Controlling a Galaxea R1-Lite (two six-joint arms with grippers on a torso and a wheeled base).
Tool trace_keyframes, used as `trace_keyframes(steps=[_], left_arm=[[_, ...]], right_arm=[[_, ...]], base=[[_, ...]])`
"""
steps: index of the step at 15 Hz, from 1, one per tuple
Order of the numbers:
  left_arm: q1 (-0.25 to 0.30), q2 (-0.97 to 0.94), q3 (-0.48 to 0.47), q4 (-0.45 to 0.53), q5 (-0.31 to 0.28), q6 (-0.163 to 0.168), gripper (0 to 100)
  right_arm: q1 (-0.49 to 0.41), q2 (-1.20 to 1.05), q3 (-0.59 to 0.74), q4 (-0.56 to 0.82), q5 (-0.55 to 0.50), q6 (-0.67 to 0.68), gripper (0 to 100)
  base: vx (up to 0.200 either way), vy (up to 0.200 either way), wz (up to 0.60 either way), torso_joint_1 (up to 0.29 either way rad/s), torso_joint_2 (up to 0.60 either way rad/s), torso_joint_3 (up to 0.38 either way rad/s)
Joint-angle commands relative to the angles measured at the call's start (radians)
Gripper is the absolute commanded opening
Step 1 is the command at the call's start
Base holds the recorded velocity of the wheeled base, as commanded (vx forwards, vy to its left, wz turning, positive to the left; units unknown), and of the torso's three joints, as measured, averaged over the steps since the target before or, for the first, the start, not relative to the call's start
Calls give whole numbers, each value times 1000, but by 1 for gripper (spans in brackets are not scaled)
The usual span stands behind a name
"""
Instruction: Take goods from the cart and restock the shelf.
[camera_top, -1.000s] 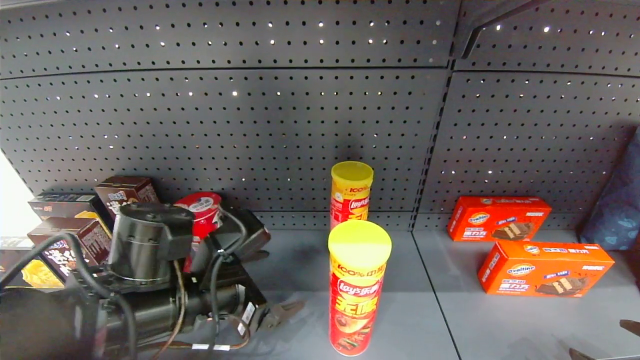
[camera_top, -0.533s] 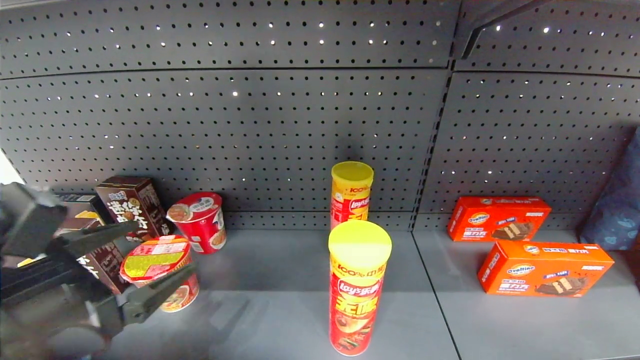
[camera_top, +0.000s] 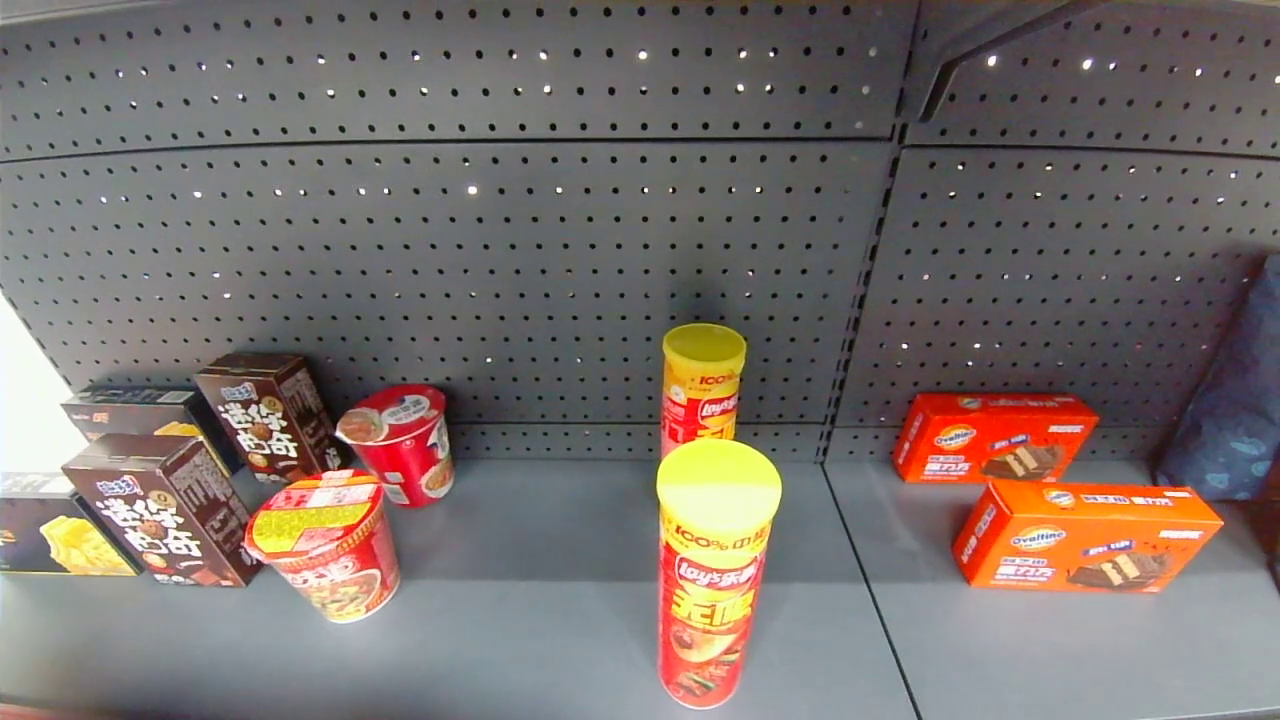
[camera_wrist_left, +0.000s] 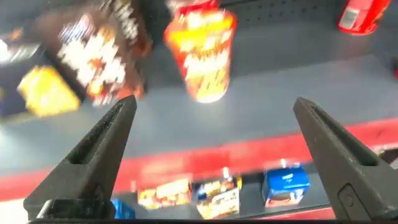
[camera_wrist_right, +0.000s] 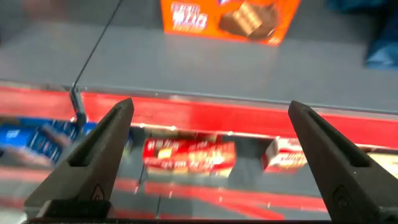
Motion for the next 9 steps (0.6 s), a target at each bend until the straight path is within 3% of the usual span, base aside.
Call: trace_keyframes(steps=[1,3,7,9], left_arm=[[52,-269,69,91,-6,-38,100],[52,-269,86,75,-12,-52,100],[52,-269,86,75,-21,-30,100],[52,-269,86,75,-18,-41,100]], right_arm=[[-8,-75,50,-58,6,-6,100],[-8,-75,62,-86,7,-7,100],[-8,-75,64,-89,-2,50,100],[-8,-75,64,-88,3,59,100]], base=[[0,0,0,0,0,0],[0,0,0,0,0,0],[0,0,0,0,0,0],[0,0,0,0,0,0]])
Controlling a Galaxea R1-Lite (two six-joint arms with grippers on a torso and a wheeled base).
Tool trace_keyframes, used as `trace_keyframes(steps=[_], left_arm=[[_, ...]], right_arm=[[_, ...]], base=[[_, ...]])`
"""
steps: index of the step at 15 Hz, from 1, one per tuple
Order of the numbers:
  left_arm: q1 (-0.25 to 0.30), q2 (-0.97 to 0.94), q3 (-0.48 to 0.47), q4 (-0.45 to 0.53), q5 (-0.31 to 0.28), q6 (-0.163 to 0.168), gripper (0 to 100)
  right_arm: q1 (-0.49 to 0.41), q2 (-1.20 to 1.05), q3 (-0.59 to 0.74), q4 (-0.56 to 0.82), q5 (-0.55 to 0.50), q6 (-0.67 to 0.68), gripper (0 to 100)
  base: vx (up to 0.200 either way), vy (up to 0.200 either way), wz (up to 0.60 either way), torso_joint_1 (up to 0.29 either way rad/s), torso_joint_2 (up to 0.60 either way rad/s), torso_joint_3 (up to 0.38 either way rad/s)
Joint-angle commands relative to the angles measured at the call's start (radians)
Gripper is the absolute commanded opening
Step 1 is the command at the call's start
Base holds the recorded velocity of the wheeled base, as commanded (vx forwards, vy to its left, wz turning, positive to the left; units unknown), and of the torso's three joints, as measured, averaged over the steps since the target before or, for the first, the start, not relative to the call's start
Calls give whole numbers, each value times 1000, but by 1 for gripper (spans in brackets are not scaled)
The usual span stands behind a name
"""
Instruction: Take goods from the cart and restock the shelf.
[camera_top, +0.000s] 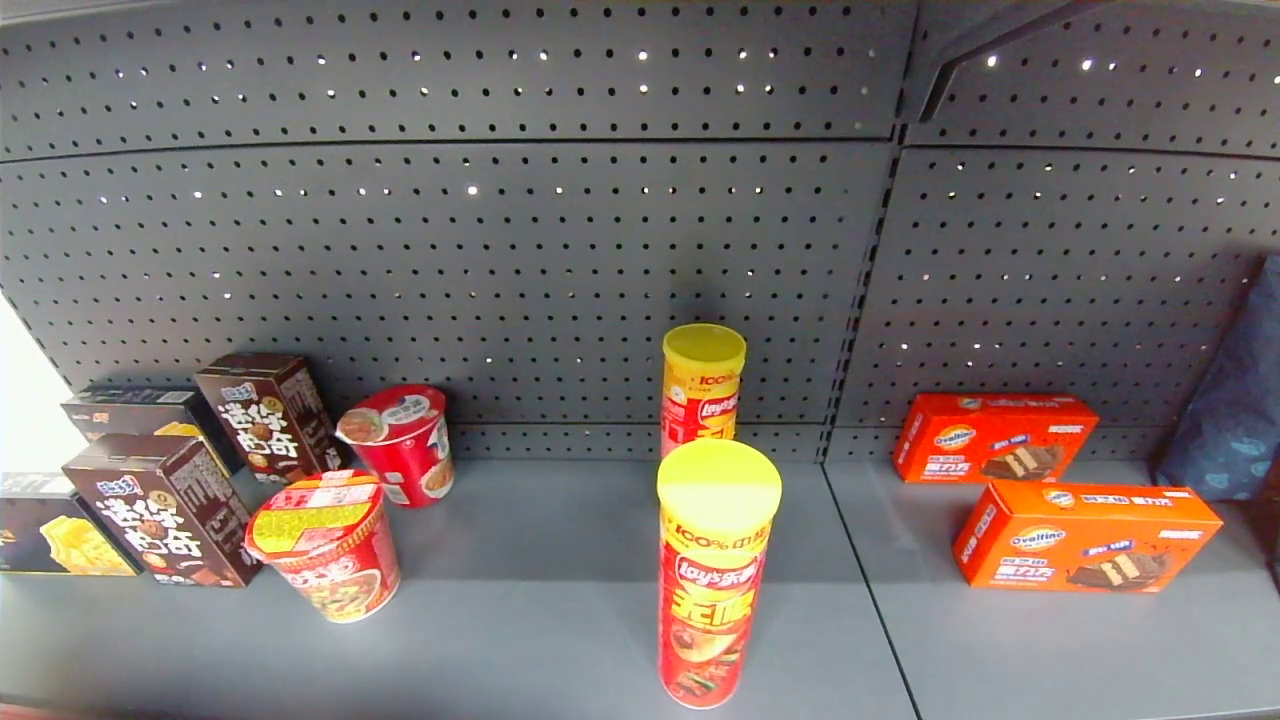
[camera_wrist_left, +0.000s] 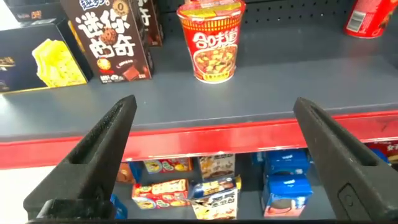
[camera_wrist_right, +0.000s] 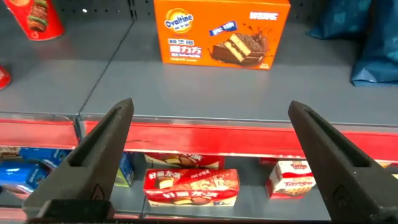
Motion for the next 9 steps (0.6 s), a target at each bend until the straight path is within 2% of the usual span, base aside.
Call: trace_keyframes(steps=[1,3,9], left_arm=[[0,-5,0,0,-1,-2,100],[0,-5,0,0,0,-1,100],[0,-5,0,0,0,1,100]], right_arm=[[0,1,-1,1,5,2,100],[0,1,-1,1,13,2,100],[0,1,0,1,8,-6,100]], base=[[-200,0,0,7,-2,-2],[-200,0,0,7,5,0],[0,0,0,0,0,0]])
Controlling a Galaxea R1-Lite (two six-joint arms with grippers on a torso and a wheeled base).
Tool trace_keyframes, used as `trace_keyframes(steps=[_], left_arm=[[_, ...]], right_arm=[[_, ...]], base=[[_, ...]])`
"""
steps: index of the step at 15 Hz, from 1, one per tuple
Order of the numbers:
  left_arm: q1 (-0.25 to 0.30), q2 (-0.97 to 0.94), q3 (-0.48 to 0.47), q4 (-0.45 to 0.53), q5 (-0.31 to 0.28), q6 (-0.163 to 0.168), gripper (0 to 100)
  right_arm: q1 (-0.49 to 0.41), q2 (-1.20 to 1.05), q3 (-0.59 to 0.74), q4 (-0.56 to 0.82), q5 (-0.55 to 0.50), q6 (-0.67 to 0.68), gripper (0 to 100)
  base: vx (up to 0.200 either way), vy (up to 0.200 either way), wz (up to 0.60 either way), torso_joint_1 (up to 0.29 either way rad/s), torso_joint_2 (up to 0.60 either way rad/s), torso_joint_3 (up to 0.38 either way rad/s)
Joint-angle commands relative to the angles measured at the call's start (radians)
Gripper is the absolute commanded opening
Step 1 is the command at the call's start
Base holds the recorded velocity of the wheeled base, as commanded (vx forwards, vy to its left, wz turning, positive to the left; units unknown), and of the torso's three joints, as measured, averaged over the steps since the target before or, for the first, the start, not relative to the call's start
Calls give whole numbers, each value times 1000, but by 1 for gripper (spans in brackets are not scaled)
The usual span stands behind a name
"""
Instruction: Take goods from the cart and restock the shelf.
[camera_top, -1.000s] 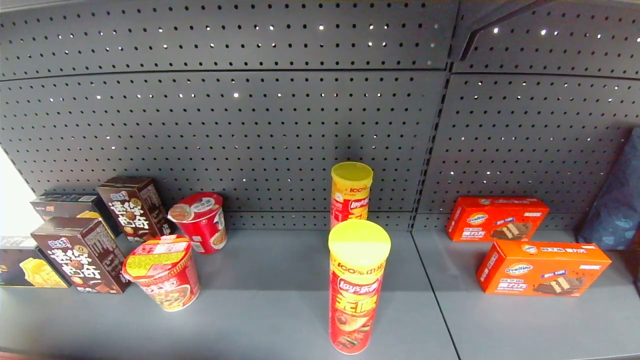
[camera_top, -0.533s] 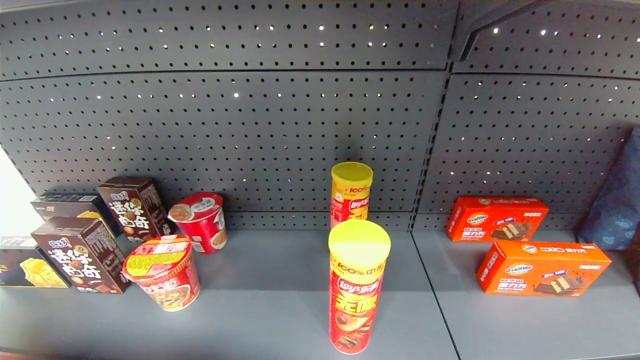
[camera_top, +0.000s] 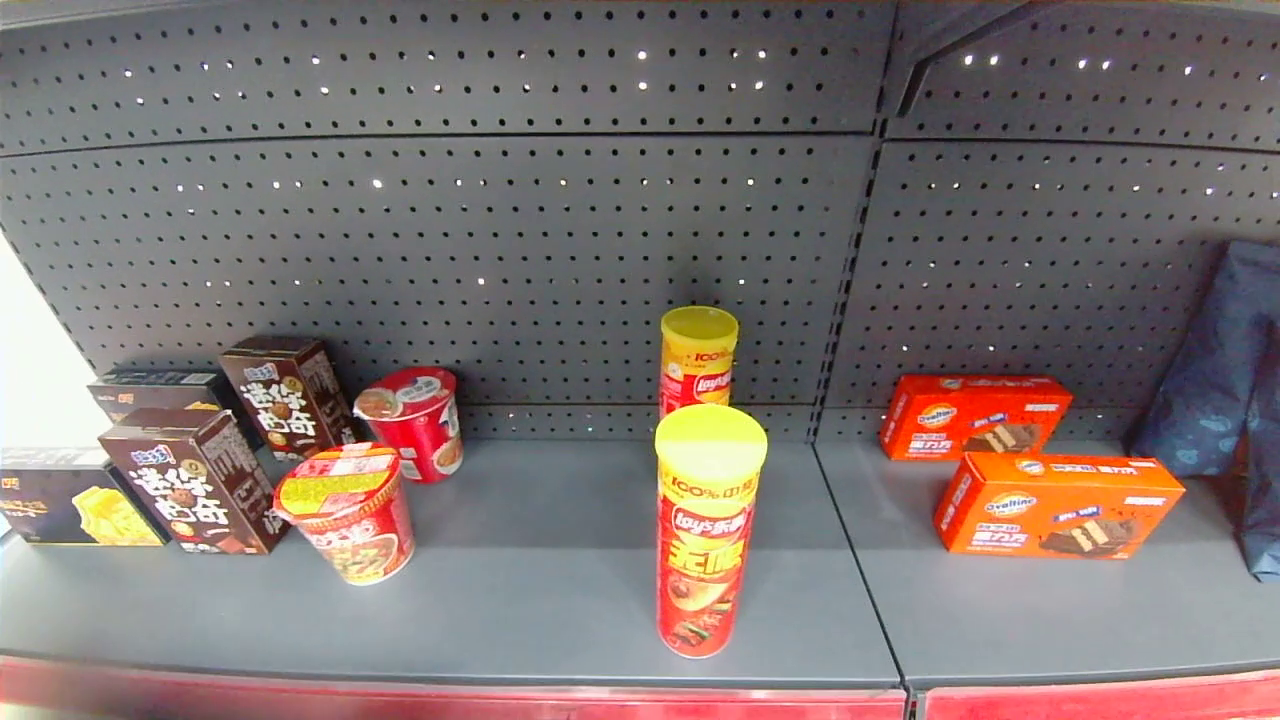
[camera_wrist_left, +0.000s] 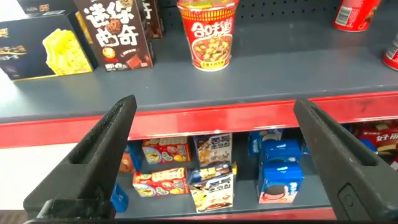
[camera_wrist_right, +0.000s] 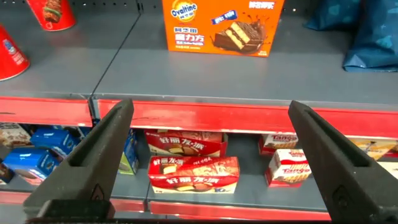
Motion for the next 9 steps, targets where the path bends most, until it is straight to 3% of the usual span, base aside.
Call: trace_keyframes(steps=[1,9], left_arm=[[1,0,-2,0,-2,-2,100],[1,0,-2,0,-31,-3,100]], right_arm=[[0,3,1,0,3,-2,100],[0,3,1,0,15,-18,100]], base=[[0,0,0,0,0,0],[0,0,0,0,0,0]])
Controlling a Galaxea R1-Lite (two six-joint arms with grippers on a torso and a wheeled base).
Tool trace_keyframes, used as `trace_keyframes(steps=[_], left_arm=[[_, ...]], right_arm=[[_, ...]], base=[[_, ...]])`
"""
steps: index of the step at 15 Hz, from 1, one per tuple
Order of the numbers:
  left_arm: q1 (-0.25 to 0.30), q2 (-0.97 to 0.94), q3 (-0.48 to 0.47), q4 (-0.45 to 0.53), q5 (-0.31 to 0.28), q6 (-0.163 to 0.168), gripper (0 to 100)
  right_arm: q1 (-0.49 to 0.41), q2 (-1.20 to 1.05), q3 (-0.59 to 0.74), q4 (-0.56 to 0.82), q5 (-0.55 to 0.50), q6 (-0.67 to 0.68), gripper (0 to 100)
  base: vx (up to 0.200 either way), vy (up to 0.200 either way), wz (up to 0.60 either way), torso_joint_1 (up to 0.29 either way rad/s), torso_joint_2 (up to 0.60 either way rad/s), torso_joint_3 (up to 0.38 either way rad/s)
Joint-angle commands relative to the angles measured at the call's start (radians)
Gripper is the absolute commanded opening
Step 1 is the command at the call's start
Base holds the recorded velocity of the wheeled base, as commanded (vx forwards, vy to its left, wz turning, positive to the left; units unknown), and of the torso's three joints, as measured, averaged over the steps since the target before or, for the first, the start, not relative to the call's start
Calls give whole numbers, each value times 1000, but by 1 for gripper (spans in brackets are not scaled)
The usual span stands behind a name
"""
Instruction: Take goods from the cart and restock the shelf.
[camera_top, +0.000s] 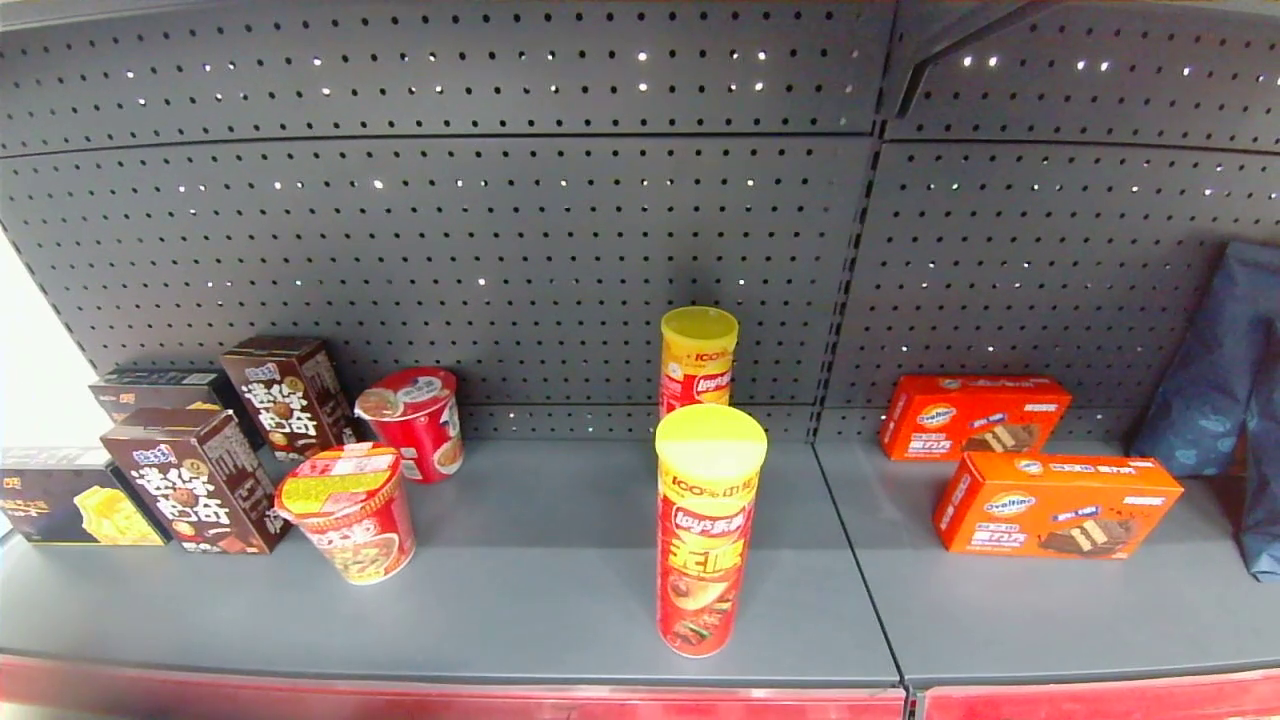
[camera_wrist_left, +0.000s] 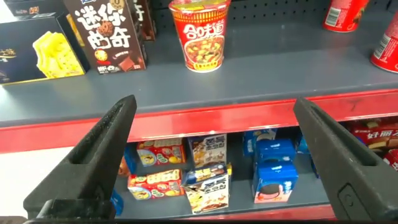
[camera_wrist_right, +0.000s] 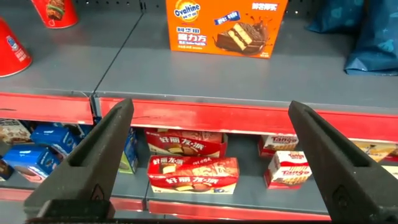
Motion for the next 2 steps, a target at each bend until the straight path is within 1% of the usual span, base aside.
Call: trace_keyframes(steps=[1,2], left_arm=[[0,0,0,0,2,0,100],[0,0,0,0,2,0,100]], right_arm=[[0,3,-2,0,11,-3,100],[0,3,-2,1,15,0,100]], base=[[0,0,0,0,0,0],[0,0,0,0,0,0]])
